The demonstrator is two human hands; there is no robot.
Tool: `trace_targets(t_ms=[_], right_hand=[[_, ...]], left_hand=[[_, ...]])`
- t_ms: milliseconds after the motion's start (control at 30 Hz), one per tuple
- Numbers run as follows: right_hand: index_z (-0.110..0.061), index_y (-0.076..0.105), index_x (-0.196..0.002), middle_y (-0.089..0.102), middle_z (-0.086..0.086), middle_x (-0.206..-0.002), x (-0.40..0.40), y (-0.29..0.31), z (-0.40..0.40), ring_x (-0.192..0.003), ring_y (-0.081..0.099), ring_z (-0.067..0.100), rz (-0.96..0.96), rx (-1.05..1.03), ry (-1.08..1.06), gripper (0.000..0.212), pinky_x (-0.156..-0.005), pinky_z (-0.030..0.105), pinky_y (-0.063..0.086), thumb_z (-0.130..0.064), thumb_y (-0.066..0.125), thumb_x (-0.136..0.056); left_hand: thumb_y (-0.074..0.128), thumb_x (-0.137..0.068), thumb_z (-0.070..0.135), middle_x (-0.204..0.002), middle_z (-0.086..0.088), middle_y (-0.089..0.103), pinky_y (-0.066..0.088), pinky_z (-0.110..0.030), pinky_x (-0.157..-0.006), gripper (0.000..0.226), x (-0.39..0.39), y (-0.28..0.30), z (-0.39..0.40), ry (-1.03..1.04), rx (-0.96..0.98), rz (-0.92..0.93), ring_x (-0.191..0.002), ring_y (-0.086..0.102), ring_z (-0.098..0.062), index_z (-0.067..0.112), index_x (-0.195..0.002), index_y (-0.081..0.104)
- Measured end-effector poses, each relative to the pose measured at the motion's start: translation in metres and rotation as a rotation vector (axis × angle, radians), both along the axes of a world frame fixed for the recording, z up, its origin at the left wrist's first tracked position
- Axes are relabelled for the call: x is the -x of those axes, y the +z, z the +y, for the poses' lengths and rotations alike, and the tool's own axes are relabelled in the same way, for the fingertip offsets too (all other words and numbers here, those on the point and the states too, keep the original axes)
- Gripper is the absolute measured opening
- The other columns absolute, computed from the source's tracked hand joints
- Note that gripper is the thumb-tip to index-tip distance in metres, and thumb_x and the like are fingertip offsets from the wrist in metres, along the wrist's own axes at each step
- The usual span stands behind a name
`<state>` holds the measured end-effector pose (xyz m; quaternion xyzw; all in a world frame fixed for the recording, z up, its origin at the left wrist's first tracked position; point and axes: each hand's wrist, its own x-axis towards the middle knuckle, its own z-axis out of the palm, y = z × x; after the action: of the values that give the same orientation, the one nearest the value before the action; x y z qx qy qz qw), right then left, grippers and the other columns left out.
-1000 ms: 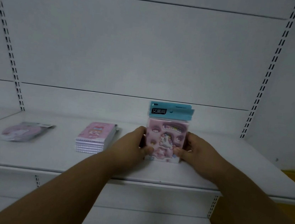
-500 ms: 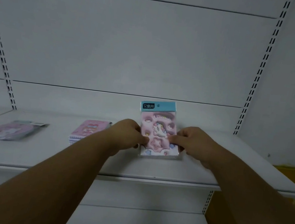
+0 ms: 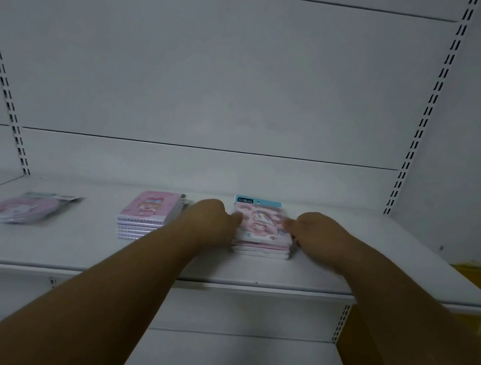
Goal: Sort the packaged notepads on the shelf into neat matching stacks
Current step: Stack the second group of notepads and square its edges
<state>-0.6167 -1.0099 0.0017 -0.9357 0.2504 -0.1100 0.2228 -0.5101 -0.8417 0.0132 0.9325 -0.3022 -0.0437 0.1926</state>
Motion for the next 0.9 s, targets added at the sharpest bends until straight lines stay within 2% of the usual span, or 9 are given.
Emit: trace_targets(t_ms=[33,67,133,167,333,500,600,767,900], right_hand=[[-0.012,0.06,-0.088,0.056,0.003,-0.083,0.008,-0.001,0.001,-0.079,0.053,0.017,-0.029,0.01,0.017,0.049,-0.069,0.029,0.038,-0.052,0.034,-0.099],[-0.014,0.058,-0.084,0.057,0.002,-0.083,0.016,-0.003,0.001,-0.077,0.052,0.016,-0.041,0.036,0.041,0.049,-0.068,0.03,0.038,-0.053,0.033,-0.098],[-0.02,0.053,-0.073,0.054,-0.001,-0.075,0.029,-0.006,0.003,-0.068,0.048,0.012,-0.038,0.108,0.111,0.044,-0.06,0.028,0.036,-0.055,0.039,-0.096],[-0.024,0.051,-0.069,0.053,-0.003,-0.072,0.032,-0.008,0.004,-0.066,0.047,0.009,-0.035,0.141,0.143,0.04,-0.057,0.026,0.034,-0.053,0.044,-0.095],[-0.024,0.044,-0.066,0.047,-0.007,-0.066,0.032,-0.012,0.007,-0.061,0.042,0.003,-0.061,0.266,0.234,0.035,-0.054,0.022,0.03,-0.041,0.05,-0.097],[-0.023,0.055,-0.077,0.051,-0.01,-0.069,0.032,-0.016,0.0,-0.064,0.045,0.002,-0.062,0.261,0.253,0.022,-0.055,0.017,0.031,-0.038,0.059,-0.092],[-0.023,0.054,-0.078,0.048,-0.012,-0.069,0.03,-0.016,0.0,-0.064,0.044,0.001,-0.061,0.293,0.25,0.02,-0.055,0.015,0.029,-0.036,0.059,-0.093],[-0.021,0.054,-0.081,0.043,-0.015,-0.069,0.027,-0.02,0.001,-0.074,0.046,0.012,-0.077,0.323,0.229,0.018,-0.057,0.019,0.028,-0.033,0.058,-0.094],[-0.02,0.057,-0.082,0.046,-0.014,-0.069,0.027,-0.019,0.0,-0.07,0.045,0.009,-0.088,0.299,0.225,0.016,-0.057,0.015,0.029,-0.032,0.059,-0.093]], left_hand=[[0.035,-0.102,0.043,-0.103,-0.01,0.062,0.05,-0.031,-0.081,0.045,0.002,-0.002,0.005,-0.018,-0.001,-0.057,-0.094,0.06,-0.021,0.009,-0.118,0.059],[0.034,-0.102,0.046,-0.095,-0.009,0.062,0.048,-0.031,-0.075,0.047,0.004,-0.004,0.01,-0.025,0.018,-0.095,-0.085,0.06,-0.019,0.009,-0.108,0.062],[0.039,-0.097,0.055,-0.079,-0.005,0.063,0.045,-0.029,-0.064,0.05,0.008,-0.01,0.021,-0.047,0.036,-0.102,-0.07,0.057,-0.015,0.013,-0.086,0.063],[0.044,-0.095,0.056,-0.078,-0.005,0.065,0.045,-0.029,-0.063,0.048,0.011,-0.013,0.023,-0.065,0.016,-0.108,-0.07,0.058,-0.015,0.014,-0.083,0.064],[0.054,-0.093,0.041,-0.092,-0.003,0.069,0.047,-0.027,-0.07,0.027,0.016,-0.018,0.023,-0.099,0.019,-0.206,-0.083,0.06,-0.017,0.017,-0.092,0.066],[0.061,-0.09,0.043,-0.093,-0.003,0.071,0.053,-0.03,-0.078,0.03,0.014,-0.022,0.023,-0.105,0.005,-0.206,-0.087,0.064,-0.019,0.015,-0.096,0.071],[0.058,-0.092,0.04,-0.092,-0.005,0.07,0.051,-0.029,-0.074,0.029,0.012,-0.025,0.019,-0.093,-0.005,-0.24,-0.083,0.061,-0.019,0.014,-0.095,0.069],[0.053,-0.095,0.041,-0.084,-0.001,0.062,0.047,-0.028,-0.069,0.028,0.011,-0.029,0.014,-0.073,-0.028,-0.269,-0.077,0.057,-0.017,0.016,-0.097,0.065],[0.051,-0.096,0.04,-0.08,0.002,0.056,0.043,-0.028,-0.068,0.026,0.011,-0.029,0.013,-0.07,-0.044,-0.292,-0.076,0.054,-0.016,0.017,-0.097,0.062]])
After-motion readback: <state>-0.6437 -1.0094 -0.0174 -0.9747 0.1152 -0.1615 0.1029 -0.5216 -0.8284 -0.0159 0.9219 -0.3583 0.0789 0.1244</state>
